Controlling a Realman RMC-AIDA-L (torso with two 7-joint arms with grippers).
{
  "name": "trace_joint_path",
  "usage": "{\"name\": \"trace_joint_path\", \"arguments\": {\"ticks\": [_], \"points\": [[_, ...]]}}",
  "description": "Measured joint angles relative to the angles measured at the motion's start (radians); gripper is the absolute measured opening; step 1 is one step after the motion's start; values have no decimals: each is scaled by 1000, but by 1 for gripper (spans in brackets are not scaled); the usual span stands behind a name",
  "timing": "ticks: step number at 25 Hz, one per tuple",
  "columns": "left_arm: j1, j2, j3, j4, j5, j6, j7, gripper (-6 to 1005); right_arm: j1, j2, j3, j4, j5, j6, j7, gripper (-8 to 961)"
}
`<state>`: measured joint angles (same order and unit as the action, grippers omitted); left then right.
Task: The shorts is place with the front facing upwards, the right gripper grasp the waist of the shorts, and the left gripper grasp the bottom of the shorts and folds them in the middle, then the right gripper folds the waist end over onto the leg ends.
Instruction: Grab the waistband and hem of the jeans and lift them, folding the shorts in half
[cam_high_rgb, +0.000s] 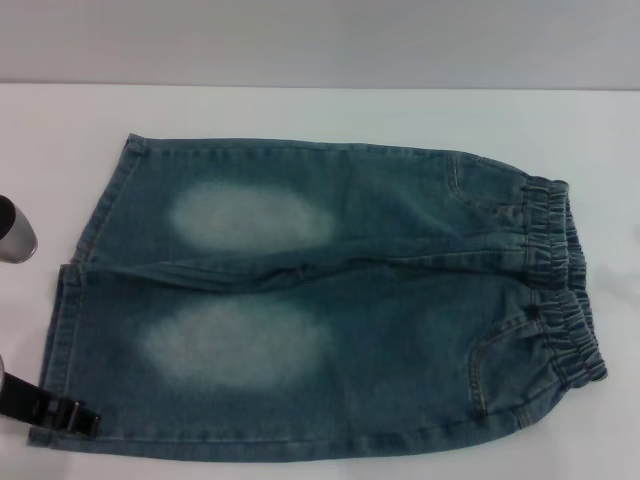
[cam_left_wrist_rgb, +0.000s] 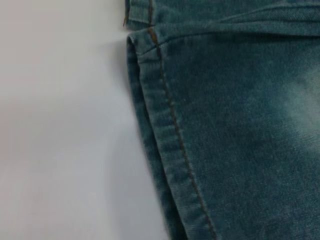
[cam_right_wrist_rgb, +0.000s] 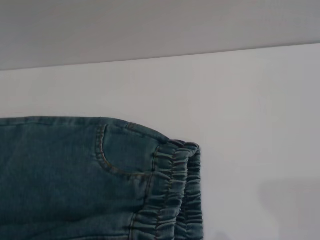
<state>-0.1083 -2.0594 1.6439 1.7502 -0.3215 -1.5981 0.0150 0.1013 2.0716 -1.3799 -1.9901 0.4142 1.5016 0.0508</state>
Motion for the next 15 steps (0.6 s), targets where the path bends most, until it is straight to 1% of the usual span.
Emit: {"name": "trace_joint_path", "arguments": {"ticks": [3, 15], "points": [[-10, 0, 1, -11, 3, 0, 1, 749, 3, 0, 0, 3, 0, 2, 0, 747], [-21, 1, -1, 7, -6, -24, 3, 265, 9, 1, 1, 5, 0, 2, 1, 748]]}}
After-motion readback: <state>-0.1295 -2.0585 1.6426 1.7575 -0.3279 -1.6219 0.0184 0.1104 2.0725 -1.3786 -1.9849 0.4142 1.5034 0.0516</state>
